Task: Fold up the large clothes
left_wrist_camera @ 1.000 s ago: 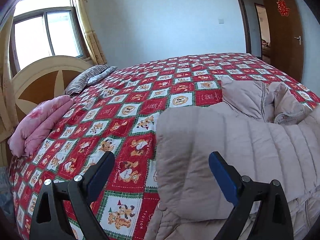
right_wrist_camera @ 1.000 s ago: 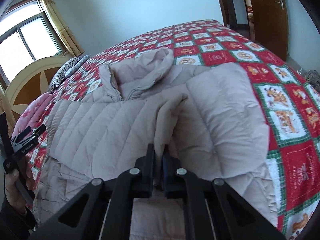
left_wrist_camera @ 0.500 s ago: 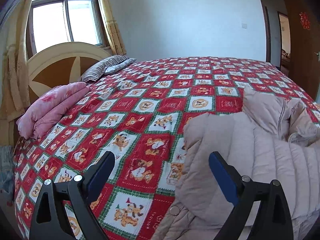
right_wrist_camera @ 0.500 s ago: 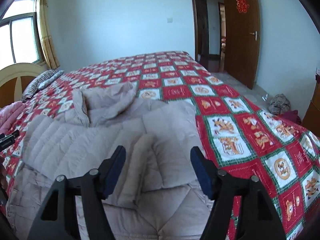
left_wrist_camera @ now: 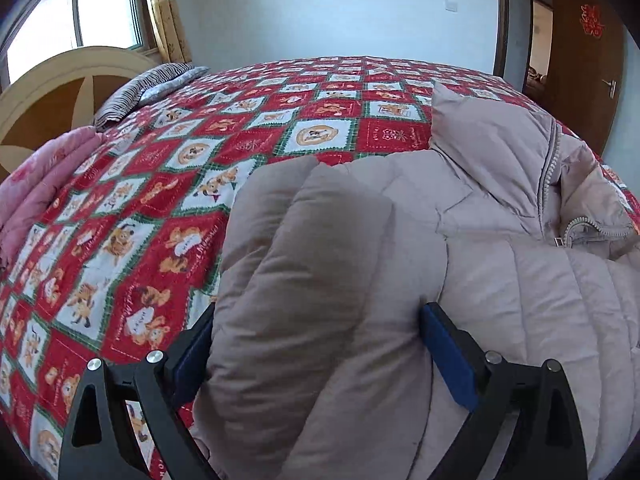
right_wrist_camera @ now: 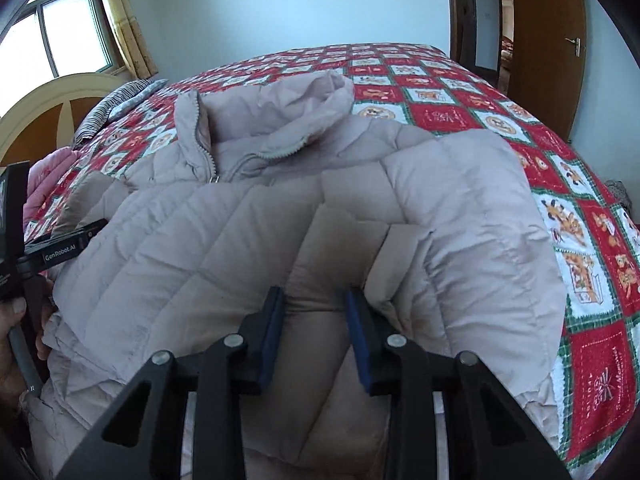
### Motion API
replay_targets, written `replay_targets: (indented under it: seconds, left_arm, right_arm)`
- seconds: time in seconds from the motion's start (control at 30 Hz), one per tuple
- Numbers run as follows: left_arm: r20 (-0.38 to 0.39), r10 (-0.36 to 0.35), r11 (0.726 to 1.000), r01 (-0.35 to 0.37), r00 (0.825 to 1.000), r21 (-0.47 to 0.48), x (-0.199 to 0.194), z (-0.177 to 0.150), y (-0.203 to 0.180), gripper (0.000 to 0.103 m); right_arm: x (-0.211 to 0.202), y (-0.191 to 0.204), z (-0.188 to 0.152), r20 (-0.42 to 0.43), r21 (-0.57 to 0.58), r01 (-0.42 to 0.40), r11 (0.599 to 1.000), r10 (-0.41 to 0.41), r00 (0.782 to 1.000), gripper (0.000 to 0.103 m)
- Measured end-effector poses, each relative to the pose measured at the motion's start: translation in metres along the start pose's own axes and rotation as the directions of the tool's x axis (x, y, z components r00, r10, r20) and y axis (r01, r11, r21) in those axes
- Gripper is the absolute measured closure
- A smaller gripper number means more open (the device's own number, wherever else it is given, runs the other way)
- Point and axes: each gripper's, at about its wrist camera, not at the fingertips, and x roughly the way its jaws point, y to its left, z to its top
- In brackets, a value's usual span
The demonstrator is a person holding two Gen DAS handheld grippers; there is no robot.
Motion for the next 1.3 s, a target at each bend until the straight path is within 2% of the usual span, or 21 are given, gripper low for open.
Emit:
replay_targets:
  seconds: [0.23,0.5,0.6,0.67,0.73,0.8,0.9,1.03,1.3]
  left_arm:
    - [-0.052,-0.061,0.996,0.058,0.997,-0.061,0.015,-0.005,0.007,0.001]
    - [-0.056,-0.044,0.998,0.041,0.997,-0.048,0.019,-0.007,0.004,0.001]
    - [-0.052,-0.040,0.998,0.038,0.998,-0.048,0.019,-0.007,0.005,0.001]
    - [-0.051,-0.040,0.998,0.037,0.998,-0.049,0.019,-0.007,0.005,0.001]
    - [-0.049,-0.041,0.998,0.038,0.998,-0.051,0.019,-0.008,0.006,0.001]
    - [-0.047,-0.041,0.998,0.038,0.998,-0.051,0.018,-0.008,0.006,0.001]
    - [-0.047,-0.040,0.998,0.038,0.998,-0.051,0.018,-0.008,0.005,0.001]
    - [-0.046,-0.037,0.998,0.035,0.998,-0.051,0.018,-0.008,0.005,0.001]
    - [-0.043,-0.032,0.999,0.030,0.999,-0.045,0.017,-0.008,0.003,0.001]
  right_arm:
    - [0.007,0.006,-0.007,0.013,-0.029,0.045,0.999,-0.045,0.999,0.069]
    - [0.012,0.015,-0.008,0.012,-0.073,0.109,0.991,-0.108,0.994,0.069]
    - [0.007,0.015,-0.004,-0.004,-0.071,0.106,0.992,-0.106,0.994,0.068]
    - [-0.003,0.019,0.002,0.006,-0.061,0.116,0.991,-0.116,0.993,0.064]
    - [-0.019,0.026,0.007,0.060,-0.037,0.109,0.993,-0.107,0.992,0.048]
    - [-0.026,0.039,0.013,0.093,-0.042,0.091,0.995,-0.087,0.992,0.044]
    - [-0.012,0.059,0.021,0.060,-0.072,0.057,0.996,-0.053,0.997,0.043]
    - [0.017,0.066,0.018,0.001,-0.083,0.057,0.995,-0.057,0.998,0.043]
    - [0.031,0.073,-0.001,0.007,-0.160,0.116,0.980,-0.117,0.993,0.042]
